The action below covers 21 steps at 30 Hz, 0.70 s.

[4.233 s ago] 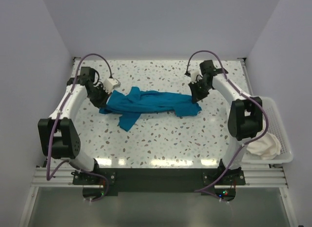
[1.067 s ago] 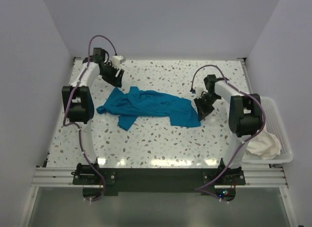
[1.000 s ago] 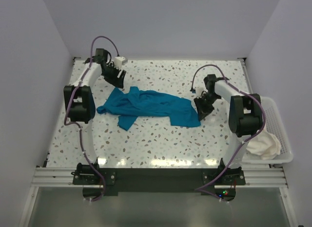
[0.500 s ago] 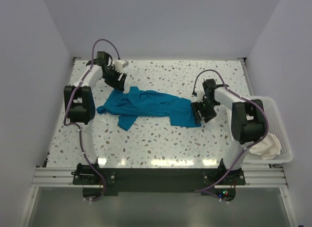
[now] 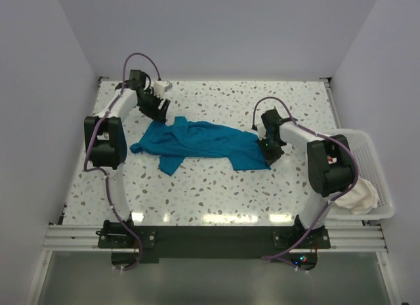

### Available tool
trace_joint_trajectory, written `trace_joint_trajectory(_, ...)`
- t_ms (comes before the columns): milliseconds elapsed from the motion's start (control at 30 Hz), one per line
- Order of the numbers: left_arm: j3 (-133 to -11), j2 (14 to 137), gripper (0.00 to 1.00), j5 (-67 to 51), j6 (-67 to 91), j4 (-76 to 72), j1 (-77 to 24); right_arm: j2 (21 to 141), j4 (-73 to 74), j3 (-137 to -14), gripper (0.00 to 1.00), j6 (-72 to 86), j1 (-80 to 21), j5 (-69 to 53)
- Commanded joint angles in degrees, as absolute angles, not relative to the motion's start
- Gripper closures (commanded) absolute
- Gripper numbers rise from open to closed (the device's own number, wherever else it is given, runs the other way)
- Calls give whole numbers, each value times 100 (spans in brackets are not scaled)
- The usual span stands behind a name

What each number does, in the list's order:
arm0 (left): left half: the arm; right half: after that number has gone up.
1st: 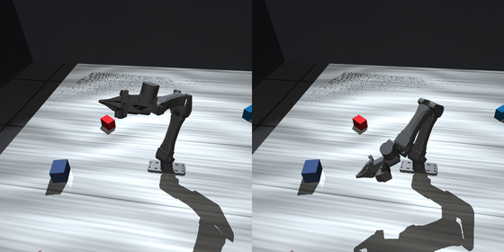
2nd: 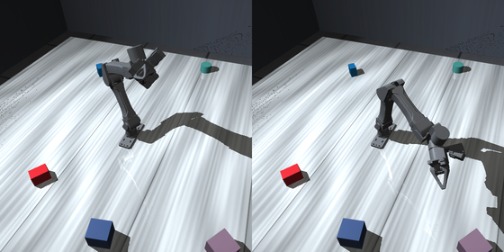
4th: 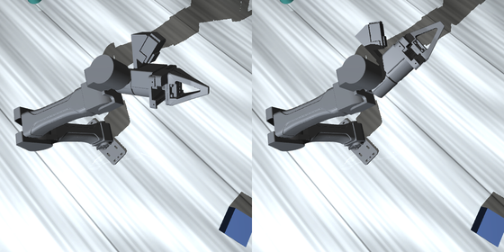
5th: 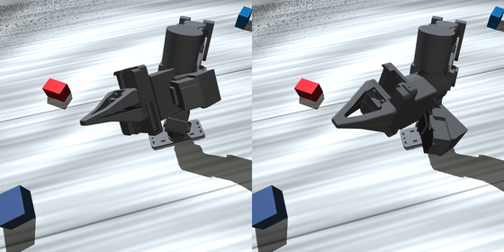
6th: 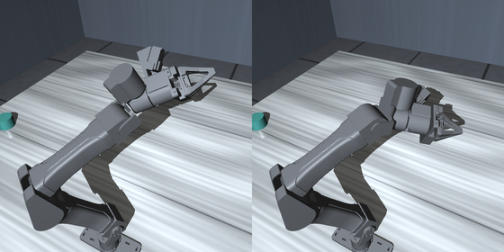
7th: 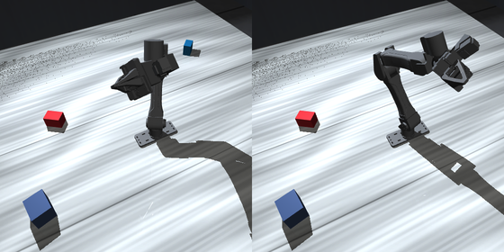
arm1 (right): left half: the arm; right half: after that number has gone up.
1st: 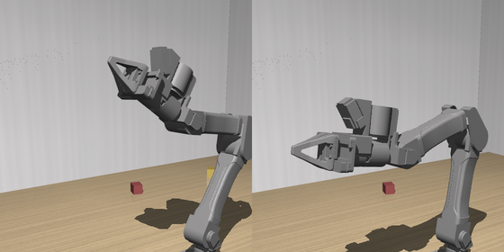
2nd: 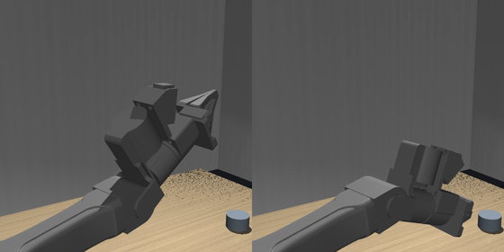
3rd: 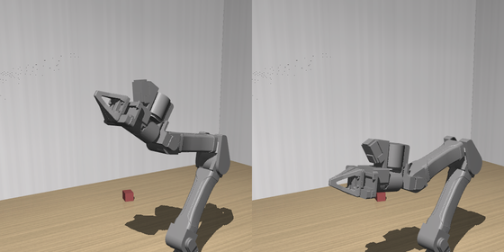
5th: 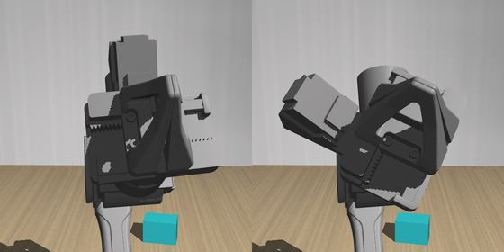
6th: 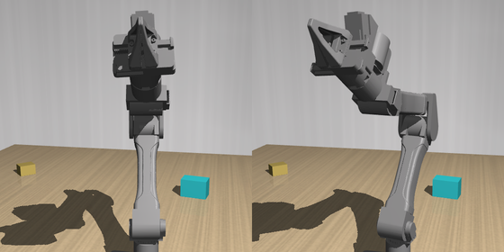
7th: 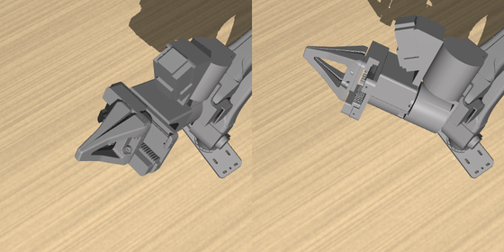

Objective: Fold and stack the t-shirts
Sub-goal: Flatten the tshirt out

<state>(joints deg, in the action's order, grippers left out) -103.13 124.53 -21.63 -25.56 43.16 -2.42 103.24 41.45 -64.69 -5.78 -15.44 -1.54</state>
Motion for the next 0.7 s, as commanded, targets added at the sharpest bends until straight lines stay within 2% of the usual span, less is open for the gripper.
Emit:
trace_joint_trajectory(0, -10459, 12234, 27, -2144, -2619, 3894, -360, 10565, 4087, -6380, 100, -650, -1547, -193)
trace_joint_trajectory(200, -11004, 12779, 27, -2250, -2452, 3841, -589, 10249, 4350, -6670, 100, -817, -1450, -378)
trace_joint_trajectory(400, -10898, 12902, 28, -2434, -2470, 3384, -677, 10186, 4526, -6811, 100, -879, -1362, -431)
trace_joint_trajectory(567, -11083, 13131, 30, -2689, -2751, 3665, -764, 10283, 4553, -6864, 100, -922, -1354, -492)
trace_joint_trajectory(667, -10855, 13148, 32, -2400, -2830, 3534, -861, 10371, 4605, -6908, 100, -967, -1310, -536)
